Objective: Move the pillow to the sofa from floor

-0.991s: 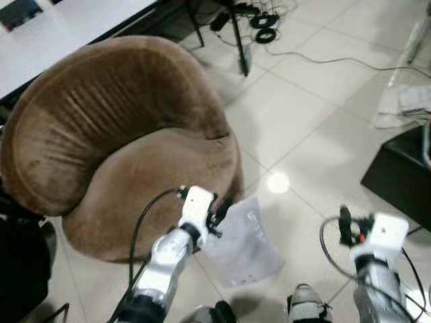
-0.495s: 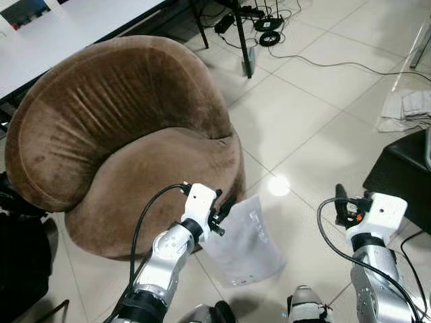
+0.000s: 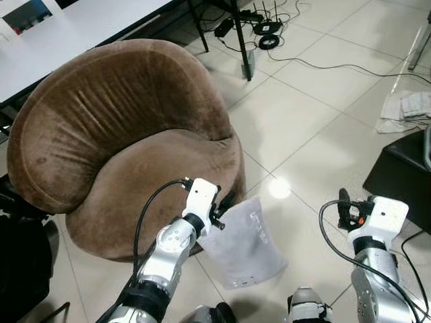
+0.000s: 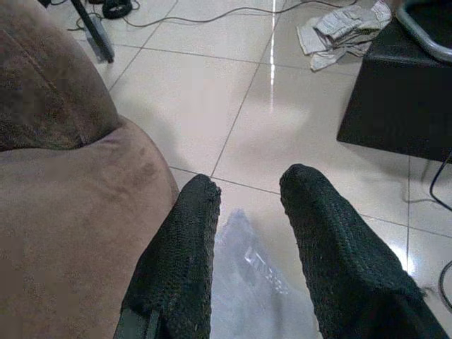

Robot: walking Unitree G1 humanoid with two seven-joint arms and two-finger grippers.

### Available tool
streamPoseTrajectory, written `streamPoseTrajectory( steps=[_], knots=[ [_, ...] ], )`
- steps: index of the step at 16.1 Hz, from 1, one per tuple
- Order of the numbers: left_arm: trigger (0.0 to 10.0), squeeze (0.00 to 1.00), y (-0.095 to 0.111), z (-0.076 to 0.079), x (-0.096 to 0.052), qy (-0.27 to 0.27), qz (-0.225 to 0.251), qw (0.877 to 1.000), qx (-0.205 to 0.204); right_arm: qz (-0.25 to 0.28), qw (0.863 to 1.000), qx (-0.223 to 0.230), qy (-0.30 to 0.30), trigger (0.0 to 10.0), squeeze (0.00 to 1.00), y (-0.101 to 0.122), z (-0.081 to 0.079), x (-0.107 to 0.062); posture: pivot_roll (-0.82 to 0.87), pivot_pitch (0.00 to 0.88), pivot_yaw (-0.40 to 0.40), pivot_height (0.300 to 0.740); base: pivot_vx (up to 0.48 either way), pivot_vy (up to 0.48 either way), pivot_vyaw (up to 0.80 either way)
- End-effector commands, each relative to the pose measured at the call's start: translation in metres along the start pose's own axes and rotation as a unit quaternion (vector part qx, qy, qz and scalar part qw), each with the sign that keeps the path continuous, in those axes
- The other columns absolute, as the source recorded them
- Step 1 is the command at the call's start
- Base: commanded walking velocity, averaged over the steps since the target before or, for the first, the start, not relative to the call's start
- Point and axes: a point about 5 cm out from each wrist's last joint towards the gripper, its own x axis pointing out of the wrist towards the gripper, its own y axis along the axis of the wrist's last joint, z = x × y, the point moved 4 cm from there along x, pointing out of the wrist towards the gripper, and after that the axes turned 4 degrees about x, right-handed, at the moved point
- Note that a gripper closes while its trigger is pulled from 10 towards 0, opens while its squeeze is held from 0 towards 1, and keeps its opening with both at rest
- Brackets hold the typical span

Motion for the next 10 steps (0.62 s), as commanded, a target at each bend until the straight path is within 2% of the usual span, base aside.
streamPoseTrajectory(
  steps=[1, 4, 7, 10],
  knots=[
    [10.0, 0.0, -0.011, -0.01, -0.007, 0.015, -0.02, 1.0, 0.001, -0.019, 1.0, 0.005, 0.0, 10.0, 0.0, -0.01, -0.002, -0.005, -0.33, 0.151, 0.286, 0.74, 0.0, 0.0, 0.0],
    [10.0, 0.0, -0.012, -0.011, -0.008, 0.025, -0.018, 1.0, -0.003, -0.014, 1.0, 0.002, 0.018, 10.0, 0.0, -0.006, -0.01, -0.001, -0.32, 0.15, 0.269, 0.74, 0.0, 0.0, 0.0],
    [10.0, 0.0, -0.011, -0.014, -0.008, 0.037, -0.013, 0.999, -0.005, -0.004, 0.999, -0.005, 0.039, 10.0, 0.0, 0.004, -0.017, 0.011, -0.31, 0.142, 0.247, 0.74, 0.0, 0.0, 0.0],
    [10.0, 0.0, -0.013, -0.015, -0.009, 0.036, -0.017, 0.999, -0.005, -0.002, 1.0, -0.006, 0.025, 10.0, 0.0, 0.006, -0.011, 0.015, -0.31, 0.142, 0.263, 0.74, 0.0, 0.0, 0.0]
  ],
)
